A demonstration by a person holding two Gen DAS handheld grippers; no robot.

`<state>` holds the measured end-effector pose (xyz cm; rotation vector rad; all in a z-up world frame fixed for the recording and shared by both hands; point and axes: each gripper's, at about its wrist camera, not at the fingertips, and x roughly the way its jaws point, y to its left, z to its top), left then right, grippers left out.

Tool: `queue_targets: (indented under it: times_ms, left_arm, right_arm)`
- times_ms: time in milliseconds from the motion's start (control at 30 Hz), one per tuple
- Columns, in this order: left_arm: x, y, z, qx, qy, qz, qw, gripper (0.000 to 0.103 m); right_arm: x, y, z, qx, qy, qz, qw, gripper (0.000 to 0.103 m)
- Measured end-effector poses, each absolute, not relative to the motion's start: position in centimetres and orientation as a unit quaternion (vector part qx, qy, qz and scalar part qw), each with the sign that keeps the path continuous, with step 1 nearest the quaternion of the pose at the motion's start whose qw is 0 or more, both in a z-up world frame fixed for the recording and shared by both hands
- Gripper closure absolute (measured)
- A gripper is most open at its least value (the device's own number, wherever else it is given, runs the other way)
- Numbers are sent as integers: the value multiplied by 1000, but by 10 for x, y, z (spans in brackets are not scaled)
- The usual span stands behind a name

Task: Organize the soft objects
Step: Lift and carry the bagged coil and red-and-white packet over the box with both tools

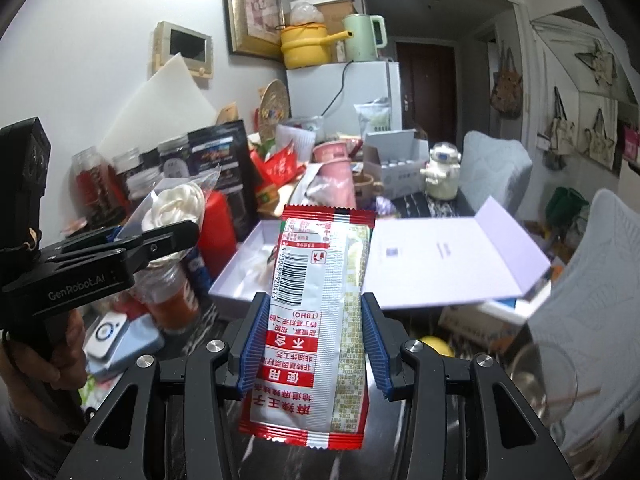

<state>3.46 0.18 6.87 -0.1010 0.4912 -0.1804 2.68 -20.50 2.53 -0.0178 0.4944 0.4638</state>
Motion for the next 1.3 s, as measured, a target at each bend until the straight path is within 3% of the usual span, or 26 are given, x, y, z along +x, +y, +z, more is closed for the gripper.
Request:
queue_targets:
  times_ms: [733, 1300]
  left_arm:
    - [141, 23, 95, -44, 189, -72, 978, 51]
    - [199, 30, 60, -32, 237, -35, 970, 51]
  right_arm:
    - [144, -185, 64, -5, 186, 219, 958, 58]
    - [218, -159, 33, 0, 225, 232, 946, 58]
